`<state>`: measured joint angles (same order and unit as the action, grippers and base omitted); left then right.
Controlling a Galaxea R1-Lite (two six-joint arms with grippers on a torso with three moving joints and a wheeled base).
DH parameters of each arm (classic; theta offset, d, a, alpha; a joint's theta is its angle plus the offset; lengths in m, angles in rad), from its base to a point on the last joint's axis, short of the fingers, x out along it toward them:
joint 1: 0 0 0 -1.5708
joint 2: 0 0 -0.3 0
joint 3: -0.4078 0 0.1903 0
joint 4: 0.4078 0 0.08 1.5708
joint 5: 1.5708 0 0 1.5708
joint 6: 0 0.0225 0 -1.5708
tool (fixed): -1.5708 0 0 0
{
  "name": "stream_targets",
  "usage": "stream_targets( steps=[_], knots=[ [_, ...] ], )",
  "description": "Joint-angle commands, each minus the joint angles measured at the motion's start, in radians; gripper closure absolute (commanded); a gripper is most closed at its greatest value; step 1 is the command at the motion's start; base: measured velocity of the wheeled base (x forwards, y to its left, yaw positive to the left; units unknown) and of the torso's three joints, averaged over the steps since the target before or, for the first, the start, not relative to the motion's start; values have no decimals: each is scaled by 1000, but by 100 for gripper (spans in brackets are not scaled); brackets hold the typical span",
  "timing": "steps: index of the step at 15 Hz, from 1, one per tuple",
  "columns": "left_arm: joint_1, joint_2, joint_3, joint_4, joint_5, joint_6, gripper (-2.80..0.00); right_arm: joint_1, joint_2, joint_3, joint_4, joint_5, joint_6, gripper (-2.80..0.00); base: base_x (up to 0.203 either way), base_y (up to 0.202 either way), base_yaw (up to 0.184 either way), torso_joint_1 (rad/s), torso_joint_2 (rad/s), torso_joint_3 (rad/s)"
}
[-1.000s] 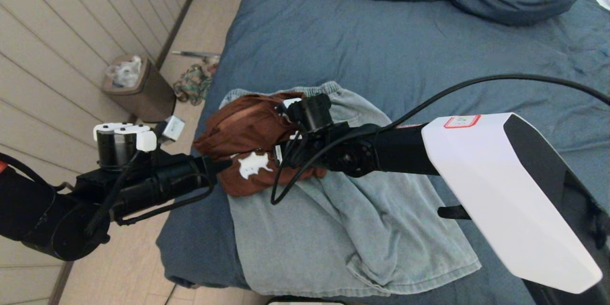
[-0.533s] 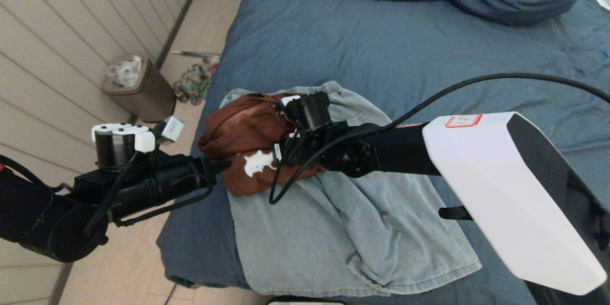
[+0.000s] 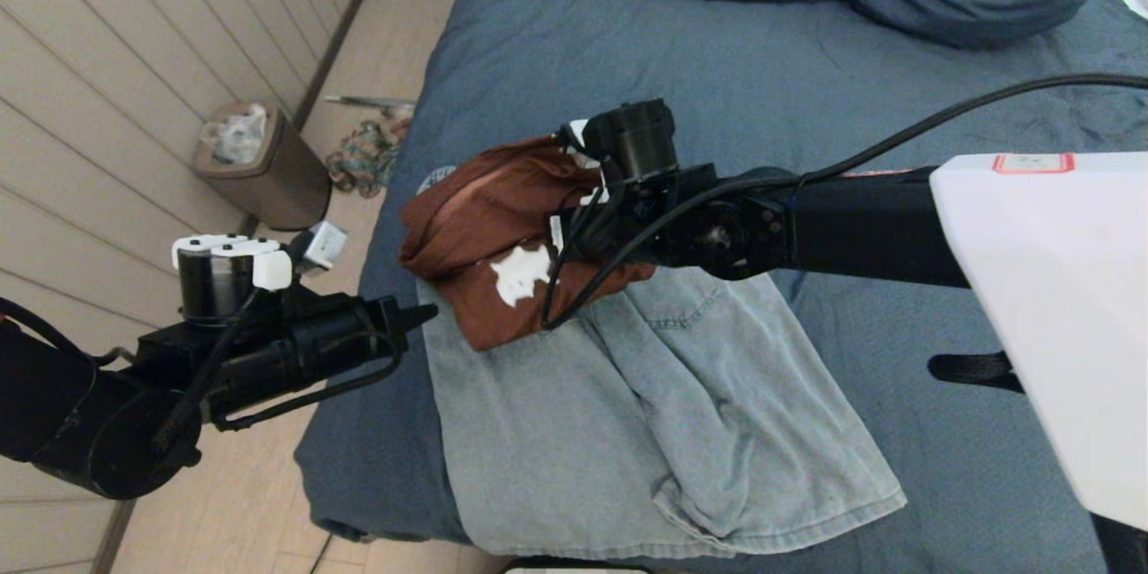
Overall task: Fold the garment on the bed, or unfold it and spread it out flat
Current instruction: Fold the blue shorts
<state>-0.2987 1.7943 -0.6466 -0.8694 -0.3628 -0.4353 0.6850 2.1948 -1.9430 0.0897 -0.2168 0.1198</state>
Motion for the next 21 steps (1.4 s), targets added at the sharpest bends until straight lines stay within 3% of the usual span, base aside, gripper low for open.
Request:
stream_targets(
  steps=[1, 4, 11, 15, 18, 21],
  knots=[
    [-3, -4, 4, -5, -4, -2, 0, -40, -49, 1, 20, -1, 1, 0, 0, 0, 0, 0, 0, 0],
    [-3, -13, 8, -5, -4, -2, 0, -96, -67, 2, 54, 1, 1, 0, 0, 0, 0, 0, 0, 0],
    [-15, -29, 22, -5, -4, -2, 0, -337, -58, 46, 85, 17, 5, 0, 0, 0, 0, 0, 0, 0],
    [-33, -36, 30, -7, -4, -5, 0, -598, -41, 99, 86, 117, 25, 0, 0, 0, 0, 0, 0, 0],
    [-49, -33, 39, -5, -4, -3, 0, -686, -44, 123, 87, 165, 29, 0, 0, 0, 0, 0, 0, 0],
    [-65, -24, 45, -5, -4, -2, 0, -930, -55, 125, 98, 238, 20, 0, 0, 0, 0, 0, 0, 0]
  ],
)
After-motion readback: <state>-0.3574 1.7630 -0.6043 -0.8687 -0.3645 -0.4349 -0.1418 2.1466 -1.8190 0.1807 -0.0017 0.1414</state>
